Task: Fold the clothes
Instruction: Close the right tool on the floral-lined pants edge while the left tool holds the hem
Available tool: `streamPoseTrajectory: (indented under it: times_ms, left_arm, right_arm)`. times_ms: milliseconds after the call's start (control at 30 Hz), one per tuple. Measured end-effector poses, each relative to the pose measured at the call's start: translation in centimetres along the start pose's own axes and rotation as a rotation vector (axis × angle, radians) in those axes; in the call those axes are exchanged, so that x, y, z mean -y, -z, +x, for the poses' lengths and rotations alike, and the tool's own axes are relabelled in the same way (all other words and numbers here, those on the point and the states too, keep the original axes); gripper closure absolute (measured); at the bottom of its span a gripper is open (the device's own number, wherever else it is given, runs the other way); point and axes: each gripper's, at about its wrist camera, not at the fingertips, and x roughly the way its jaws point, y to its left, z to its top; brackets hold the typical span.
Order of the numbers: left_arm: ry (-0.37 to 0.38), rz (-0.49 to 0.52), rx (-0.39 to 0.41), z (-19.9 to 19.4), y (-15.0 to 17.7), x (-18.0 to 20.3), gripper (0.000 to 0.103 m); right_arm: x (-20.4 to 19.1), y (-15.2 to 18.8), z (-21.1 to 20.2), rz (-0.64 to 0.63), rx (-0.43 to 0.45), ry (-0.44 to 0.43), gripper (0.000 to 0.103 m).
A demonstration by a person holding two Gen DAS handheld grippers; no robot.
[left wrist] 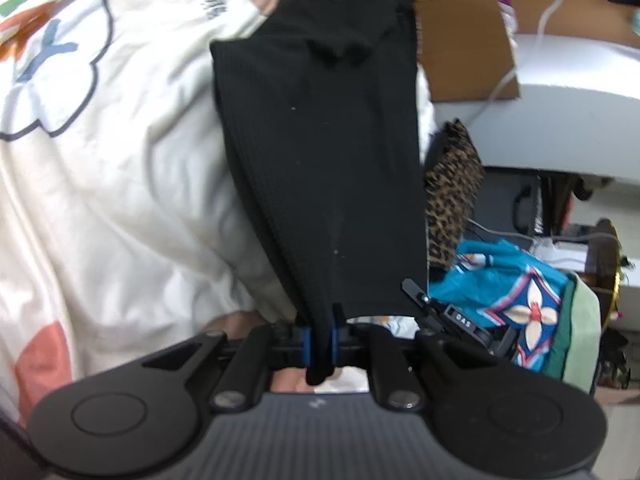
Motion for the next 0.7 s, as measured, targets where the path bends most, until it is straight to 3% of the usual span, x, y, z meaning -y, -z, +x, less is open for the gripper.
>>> streamPoseTrajectory:
  times_ms: [433, 700]
  left_arm:
    - [-0.051, -0.021, -0.048, -1.2, 2.8, -0.9, 0.093]
    - [-0.153, 0.021, -0.105, 0.8, 4.2, -1.3, 0.093]
  right_arm:
    - [-0.1, 3.5, -3.2, 0.041, -0.074, 0.081, 0.097]
    - [1.3, 5.3, -3.5, 0.084, -0.095, 0.121, 0.098]
